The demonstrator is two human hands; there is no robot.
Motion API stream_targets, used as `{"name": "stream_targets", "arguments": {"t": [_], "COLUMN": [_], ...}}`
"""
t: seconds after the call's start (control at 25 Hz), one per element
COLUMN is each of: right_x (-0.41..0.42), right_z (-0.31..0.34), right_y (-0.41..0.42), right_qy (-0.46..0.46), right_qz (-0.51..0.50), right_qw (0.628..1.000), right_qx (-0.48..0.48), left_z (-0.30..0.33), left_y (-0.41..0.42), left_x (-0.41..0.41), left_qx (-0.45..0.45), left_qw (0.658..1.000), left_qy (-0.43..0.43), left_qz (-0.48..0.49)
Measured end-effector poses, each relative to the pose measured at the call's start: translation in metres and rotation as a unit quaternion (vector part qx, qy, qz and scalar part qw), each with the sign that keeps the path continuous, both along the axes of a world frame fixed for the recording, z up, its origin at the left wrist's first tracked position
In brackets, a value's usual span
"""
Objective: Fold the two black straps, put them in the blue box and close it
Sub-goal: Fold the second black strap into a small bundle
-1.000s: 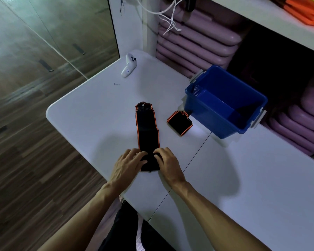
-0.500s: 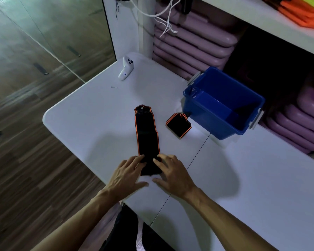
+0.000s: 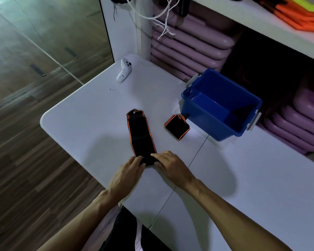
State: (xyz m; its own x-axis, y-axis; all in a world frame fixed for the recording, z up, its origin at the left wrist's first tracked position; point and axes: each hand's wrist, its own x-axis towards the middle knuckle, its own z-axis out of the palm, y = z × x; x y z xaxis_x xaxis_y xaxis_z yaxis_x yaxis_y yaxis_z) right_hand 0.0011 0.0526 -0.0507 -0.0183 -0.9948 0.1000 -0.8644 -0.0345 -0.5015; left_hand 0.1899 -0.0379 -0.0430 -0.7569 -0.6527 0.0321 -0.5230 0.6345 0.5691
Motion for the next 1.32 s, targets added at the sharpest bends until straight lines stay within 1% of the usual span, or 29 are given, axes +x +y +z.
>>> {"name": "stream_targets", "arguments": {"t": [0.12, 0.24, 0.36, 0.48, 0.56, 0.64, 0.72, 0.8, 0.88, 1.0, 1.04, 1.12, 1.24, 1.28, 1.32], "right_x": [-0.004, -0.004, 0.002, 0.004, 0.006, 0.008, 0.011, 0.012, 0.008, 0.002, 0.002, 0.004, 0.008, 0.009, 0.011], "right_z": [0.013, 0.015, 0.011, 0.014, 0.016, 0.013, 0.008, 0.004, 0.002, 0.003, 0.003, 0.002, -0.001, -0.001, -0.001], "right_y": [-0.021, -0.037, -0.042, -0.046, -0.047, -0.048, -0.046, -0.041, -0.033, -0.025, -0.024, -0.023, -0.021, -0.02, -0.02], "right_qy": [-0.092, -0.14, -0.177, -0.178, -0.175, -0.174, -0.155, -0.132, -0.092, -0.011, 0.021, 0.081, 0.127, 0.137, 0.147], "right_qz": [-0.015, -0.046, -0.089, -0.114, -0.117, -0.118, -0.121, -0.118, -0.103, -0.059, -0.044, -0.027, -0.023, -0.02, -0.02], "right_qw": [0.992, 0.981, 0.972, 0.972, 0.974, 0.975, 0.977, 0.98, 0.986, 0.994, 0.996, 0.995, 0.991, 0.99, 0.989], "right_qx": [0.08, 0.129, 0.126, 0.103, 0.088, 0.077, 0.077, 0.087, 0.097, 0.087, 0.08, 0.057, 0.027, 0.025, 0.023], "left_z": [0.002, 0.001, -0.001, 0.001, 0.0, -0.003, -0.002, 0.001, -0.001, -0.008, -0.008, -0.001, 0.008, 0.007, 0.005], "left_y": [-0.012, -0.021, -0.025, -0.023, -0.024, -0.025, -0.027, -0.029, -0.03, -0.033, -0.032, -0.033, -0.05, -0.061, -0.072], "left_x": [-0.005, -0.013, -0.022, -0.029, -0.031, -0.03, -0.027, -0.021, -0.01, 0.008, 0.012, 0.015, 0.0, -0.008, -0.016], "left_qx": [0.051, 0.052, 0.05, 0.076, 0.074, 0.05, 0.03, 0.016, -0.029, -0.079, -0.079, -0.077, -0.092, -0.082, -0.062], "left_qw": [0.996, 0.991, 0.984, 0.977, 0.979, 0.984, 0.985, 0.99, 0.997, 0.997, 0.996, 0.997, 0.995, 0.996, 0.996], "left_qy": [0.052, 0.07, 0.055, 0.043, 0.034, 0.005, -0.02, -0.009, 0.01, -0.013, -0.021, -0.01, 0.016, 0.014, -0.005], "left_qz": [0.06, 0.106, 0.162, 0.194, 0.187, 0.17, 0.168, 0.143, 0.066, -0.016, -0.027, -0.031, -0.03, -0.037, -0.059]}}
